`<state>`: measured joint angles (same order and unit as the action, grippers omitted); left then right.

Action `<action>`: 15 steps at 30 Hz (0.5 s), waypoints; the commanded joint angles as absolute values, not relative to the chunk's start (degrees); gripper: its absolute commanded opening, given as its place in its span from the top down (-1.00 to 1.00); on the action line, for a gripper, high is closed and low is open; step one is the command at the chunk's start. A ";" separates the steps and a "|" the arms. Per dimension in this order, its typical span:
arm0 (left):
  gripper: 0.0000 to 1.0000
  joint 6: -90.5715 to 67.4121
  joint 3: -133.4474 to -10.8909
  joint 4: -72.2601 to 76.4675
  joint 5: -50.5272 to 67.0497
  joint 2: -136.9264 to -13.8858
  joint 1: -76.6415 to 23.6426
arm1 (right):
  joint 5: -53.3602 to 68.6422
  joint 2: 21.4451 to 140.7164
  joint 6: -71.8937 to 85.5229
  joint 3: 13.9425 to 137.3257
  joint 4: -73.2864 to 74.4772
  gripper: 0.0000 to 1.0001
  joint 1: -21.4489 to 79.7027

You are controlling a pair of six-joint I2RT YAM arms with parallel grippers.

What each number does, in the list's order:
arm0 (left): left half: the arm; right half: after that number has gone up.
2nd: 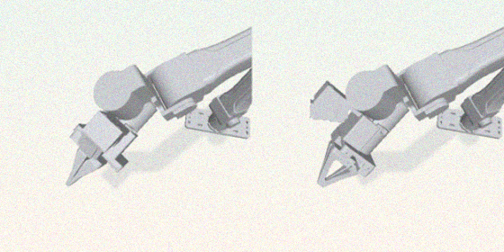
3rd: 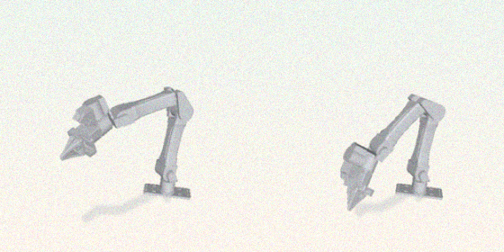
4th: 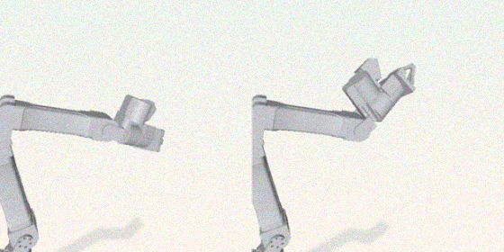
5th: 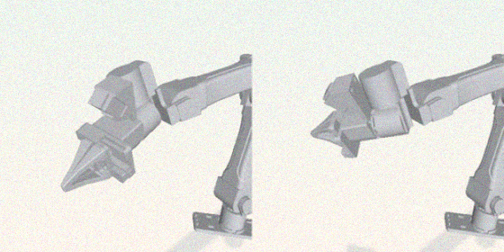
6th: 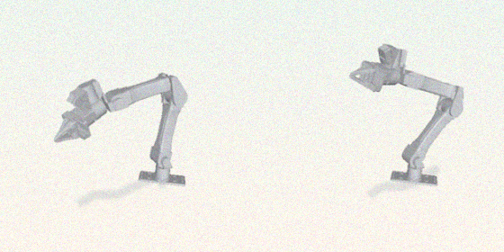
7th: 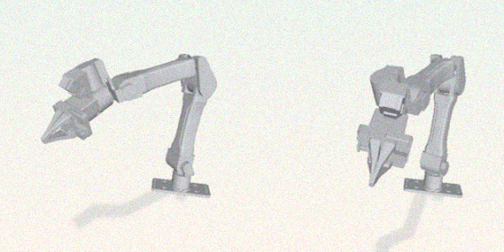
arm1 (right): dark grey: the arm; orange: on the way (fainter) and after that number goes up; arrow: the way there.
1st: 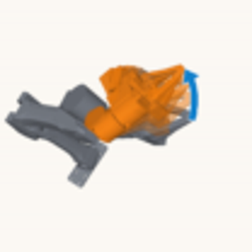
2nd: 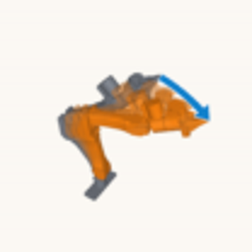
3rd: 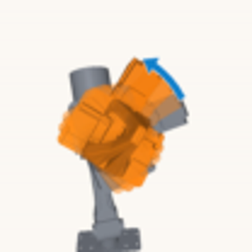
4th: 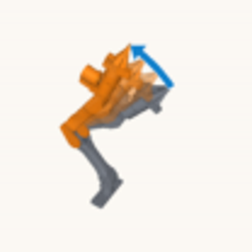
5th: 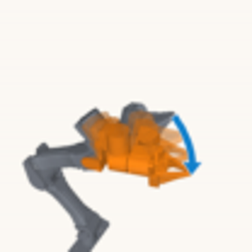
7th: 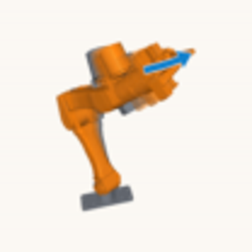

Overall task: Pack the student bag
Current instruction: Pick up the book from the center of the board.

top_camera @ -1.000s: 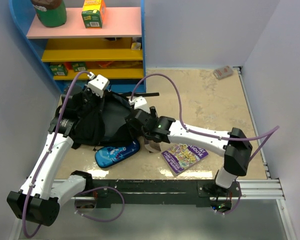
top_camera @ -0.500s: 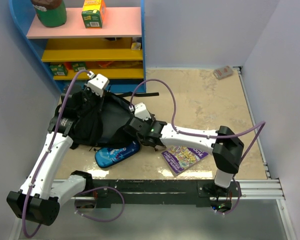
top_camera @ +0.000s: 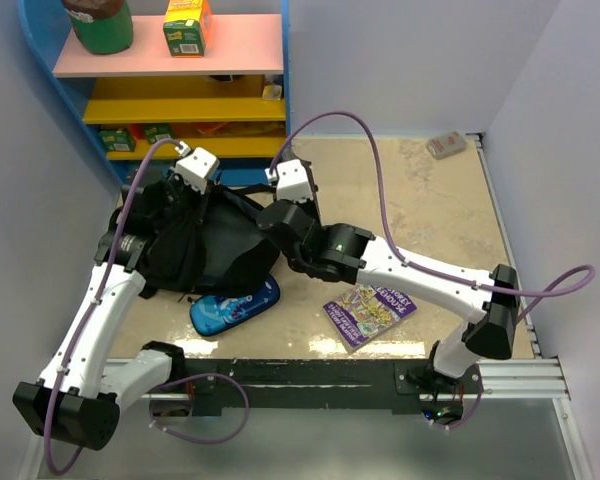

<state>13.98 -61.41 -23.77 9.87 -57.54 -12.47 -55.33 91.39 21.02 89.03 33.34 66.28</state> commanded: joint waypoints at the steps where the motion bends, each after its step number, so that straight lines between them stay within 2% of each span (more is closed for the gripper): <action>1: 1.00 12.57 -65.21 -21.88 12.04 -57.13 -12.74 | -61.26 93.23 8.47 93.51 13.13 1.00 69.60; 4: 1.00 12.39 -65.83 -22.23 12.39 -57.04 -12.74 | -58.37 96.84 4.33 92.64 7.50 1.00 71.19; 10: 1.00 11.87 -66.62 -22.41 10.11 -56.86 -12.74 | -50.37 95.63 -5.16 77.36 -7.87 1.00 76.37; 15: 1.00 9.49 -68.81 -22.68 7.47 -58.09 -12.74 | -50.37 96.33 -7.82 71.28 -8.00 1.00 79.01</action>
